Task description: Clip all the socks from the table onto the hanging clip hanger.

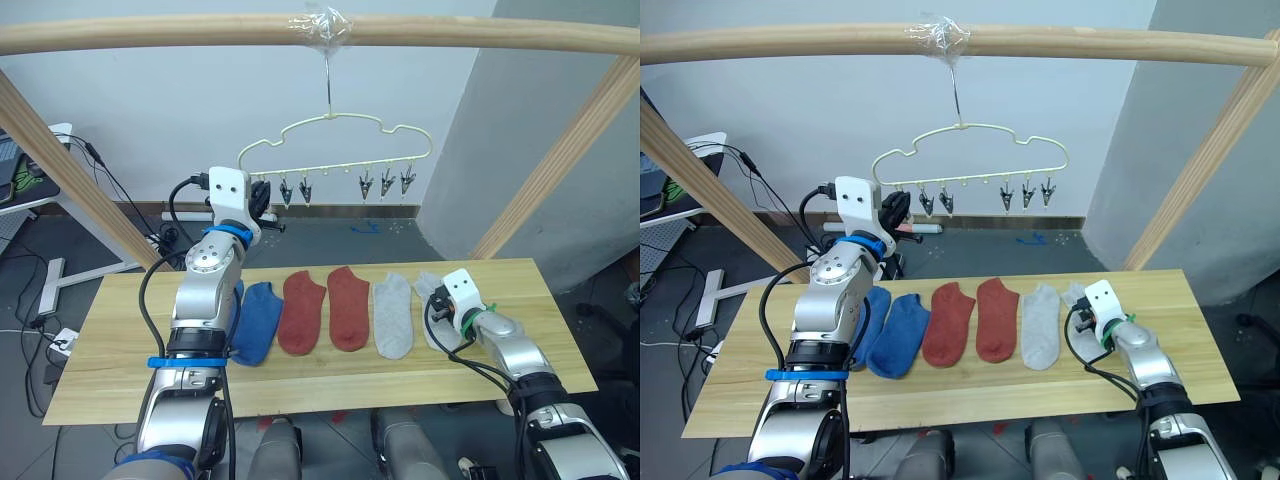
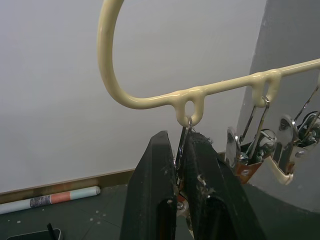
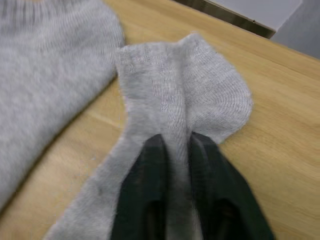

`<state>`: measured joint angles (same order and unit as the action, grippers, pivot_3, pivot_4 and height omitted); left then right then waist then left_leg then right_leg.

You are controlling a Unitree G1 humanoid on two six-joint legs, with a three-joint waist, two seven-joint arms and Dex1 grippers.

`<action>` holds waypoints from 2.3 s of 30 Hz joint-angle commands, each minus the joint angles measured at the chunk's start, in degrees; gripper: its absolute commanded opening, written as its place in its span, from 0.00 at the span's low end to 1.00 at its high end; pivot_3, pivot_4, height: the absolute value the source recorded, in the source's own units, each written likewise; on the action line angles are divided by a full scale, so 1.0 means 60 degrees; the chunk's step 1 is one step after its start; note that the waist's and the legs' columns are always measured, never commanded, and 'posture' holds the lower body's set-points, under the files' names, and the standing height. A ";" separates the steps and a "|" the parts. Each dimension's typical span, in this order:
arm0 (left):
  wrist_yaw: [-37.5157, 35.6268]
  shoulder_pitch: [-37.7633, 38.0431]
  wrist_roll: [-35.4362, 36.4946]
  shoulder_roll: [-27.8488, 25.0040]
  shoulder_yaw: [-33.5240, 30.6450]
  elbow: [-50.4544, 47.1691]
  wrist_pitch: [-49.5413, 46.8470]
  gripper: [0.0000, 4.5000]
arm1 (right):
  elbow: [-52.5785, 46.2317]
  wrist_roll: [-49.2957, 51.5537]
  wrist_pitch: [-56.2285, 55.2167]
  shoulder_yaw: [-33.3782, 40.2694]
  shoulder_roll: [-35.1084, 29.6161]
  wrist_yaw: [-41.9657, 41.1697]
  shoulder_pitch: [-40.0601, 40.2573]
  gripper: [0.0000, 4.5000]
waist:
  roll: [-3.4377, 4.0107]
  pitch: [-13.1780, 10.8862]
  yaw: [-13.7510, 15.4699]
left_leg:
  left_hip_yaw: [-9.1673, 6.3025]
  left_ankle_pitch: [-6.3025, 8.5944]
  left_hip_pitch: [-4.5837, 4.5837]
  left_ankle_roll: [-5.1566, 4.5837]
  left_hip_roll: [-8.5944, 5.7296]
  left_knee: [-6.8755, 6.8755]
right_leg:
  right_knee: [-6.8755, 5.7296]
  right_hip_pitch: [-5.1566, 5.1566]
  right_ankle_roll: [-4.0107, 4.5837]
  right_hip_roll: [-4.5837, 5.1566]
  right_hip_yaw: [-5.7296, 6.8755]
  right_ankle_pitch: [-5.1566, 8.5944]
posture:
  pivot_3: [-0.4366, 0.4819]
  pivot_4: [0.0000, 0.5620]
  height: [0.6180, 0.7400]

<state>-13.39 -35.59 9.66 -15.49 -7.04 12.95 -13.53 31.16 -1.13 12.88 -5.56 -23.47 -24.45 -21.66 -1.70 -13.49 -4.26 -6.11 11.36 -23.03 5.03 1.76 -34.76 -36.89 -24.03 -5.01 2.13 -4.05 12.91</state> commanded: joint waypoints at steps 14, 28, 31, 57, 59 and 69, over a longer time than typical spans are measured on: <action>-0.1209 -0.0180 0.6120 -0.0627 -0.3099 -0.0810 -0.7020 0.00 | -0.5503 -0.0697 -0.2589 -0.1400 -0.1817 -0.2856 0.1291 0.00 | 0.0002 -0.0003 -0.0168 | 0.0000 0.0000 0.0011 0.0000 0.0002 0.0000 | -0.0015 -0.0007 -0.0002 -0.0003 -0.0002 0.0003 | 0.49 0.38 1.00; 0.0499 -0.0331 0.9634 -0.0345 -0.4567 -0.1202 -0.9557 0.00 | -0.5409 -0.0838 -0.1685 -0.2848 0.1206 -0.2801 -0.1385 0.00 | -0.0005 -0.0005 -0.0034 | -0.0018 0.0000 -0.0001 0.0005 0.0005 -0.0003 | -0.0008 -0.0006 -0.0004 -0.0005 0.0010 -0.0001 | 0.50 0.36 1.00; 0.0625 -0.0228 0.9878 -0.0379 -0.4501 -0.1322 -0.9618 0.00 | -0.5291 -0.0884 -0.1711 -0.2851 0.1293 -0.2829 -0.1579 0.00 | -0.0005 -0.0005 0.0011 | -0.0019 0.0002 -0.0002 0.0008 0.0005 0.0007 | -0.0005 -0.0008 -0.0001 -0.0005 0.0011 0.0000 | 0.50 0.36 1.00; 0.0594 0.0093 1.0623 -0.0912 -0.3831 -0.1576 -0.9410 0.00 | -0.5332 -0.0514 -0.1128 -0.2603 0.1570 -0.2975 -0.2059 0.00 | -0.0006 -0.0006 0.0179 | -0.0018 0.0005 -0.0004 0.0013 0.0005 0.0007 | -0.0004 -0.0012 0.0004 -0.0005 0.0013 0.0003 | 0.50 0.38 1.00; 0.0460 0.0149 1.0556 -0.0996 -0.3743 -0.1607 -0.9352 0.00 | -0.5341 -0.0507 -0.1097 -0.2588 0.1584 -0.2976 -0.2079 0.00 | -0.0006 -0.0006 0.0179 | -0.0018 0.0005 -0.0006 0.0014 0.0005 0.0008 | -0.0002 -0.0012 0.0003 -0.0004 0.0012 0.0002 | 0.50 0.38 1.00; 0.0133 0.0320 1.0780 -0.1255 -0.3714 -0.1760 -0.9180 0.42 | -0.5353 -0.0490 -0.1033 -0.2560 0.1573 -0.3029 -0.2043 0.00 | -0.0005 -0.0007 0.0175 | -0.0018 0.0005 -0.0006 0.0013 0.0005 0.0009 | -0.0003 -0.0014 0.0012 -0.0004 0.0012 0.0008 | 0.50 0.38 1.00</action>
<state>-11.85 -33.82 72.64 -22.15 -29.04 4.77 -68.83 0.43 -5.35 6.99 -21.97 -14.40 -42.55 -32.99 -1.73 -13.53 -3.21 -6.22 11.39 -23.07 5.11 1.80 -34.71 -36.90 -24.12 -4.94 2.10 -3.98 12.96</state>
